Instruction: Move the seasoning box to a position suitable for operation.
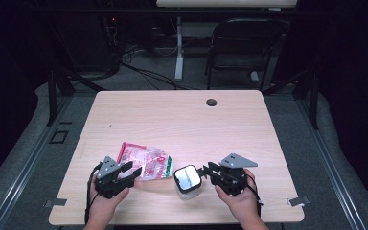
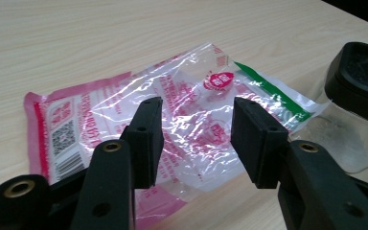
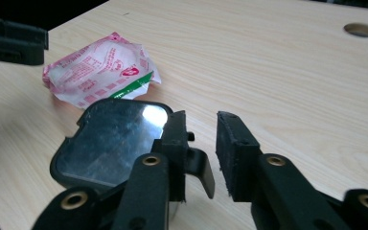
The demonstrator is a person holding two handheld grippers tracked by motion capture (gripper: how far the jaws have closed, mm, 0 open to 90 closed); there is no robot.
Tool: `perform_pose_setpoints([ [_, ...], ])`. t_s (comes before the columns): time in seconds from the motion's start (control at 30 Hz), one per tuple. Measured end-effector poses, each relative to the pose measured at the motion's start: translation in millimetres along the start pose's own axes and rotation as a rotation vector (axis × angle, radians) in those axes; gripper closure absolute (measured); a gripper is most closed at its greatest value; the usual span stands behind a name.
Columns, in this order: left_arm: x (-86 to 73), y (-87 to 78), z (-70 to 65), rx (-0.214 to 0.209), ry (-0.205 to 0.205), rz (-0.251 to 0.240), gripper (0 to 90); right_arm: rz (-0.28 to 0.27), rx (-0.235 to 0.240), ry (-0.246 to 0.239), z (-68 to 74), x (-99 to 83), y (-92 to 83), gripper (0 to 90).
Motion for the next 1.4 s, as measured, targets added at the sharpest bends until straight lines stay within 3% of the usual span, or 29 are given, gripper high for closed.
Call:
perform_pose_setpoints([
  [0.17,6.8,7.2,-15.0,-0.034,0.03,0.024,61.6,0.016,0.012,0.031,-2.0,5.2,6.8,77.1],
  [0.4,11.9,15.3,-35.1,-0.096,0.058,0.048,73.0,0.02,0.029,0.036,-1.4,-1.6,12.5,76.0],
  [0.67,9.6,25.0,-64.5,-0.162,0.128,0.104,84.2,0.023,0.051,0.027,-1.3,-8.1,16.0,81.1],
  [1.13,8.9,40.2,-81.8,-0.208,0.158,0.152,89.5,0.011,0.058,0.041,-0.4,-11.0,14.2,85.3],
  [1.4,7.1,45.7,-83.9,-0.217,0.157,0.167,89.7,0.005,0.058,0.047,0.3,-11.8,13.9,85.4],
])
Point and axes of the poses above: each handheld gripper's, and its own axes: y roughly forward along the jaws, x roughly out of its top, z roughly to its left, the point moved 1 cm from there along y, roughly forward along the jaws, and after that the axes turned 4 degrees about -z, right-handed, at the moved point
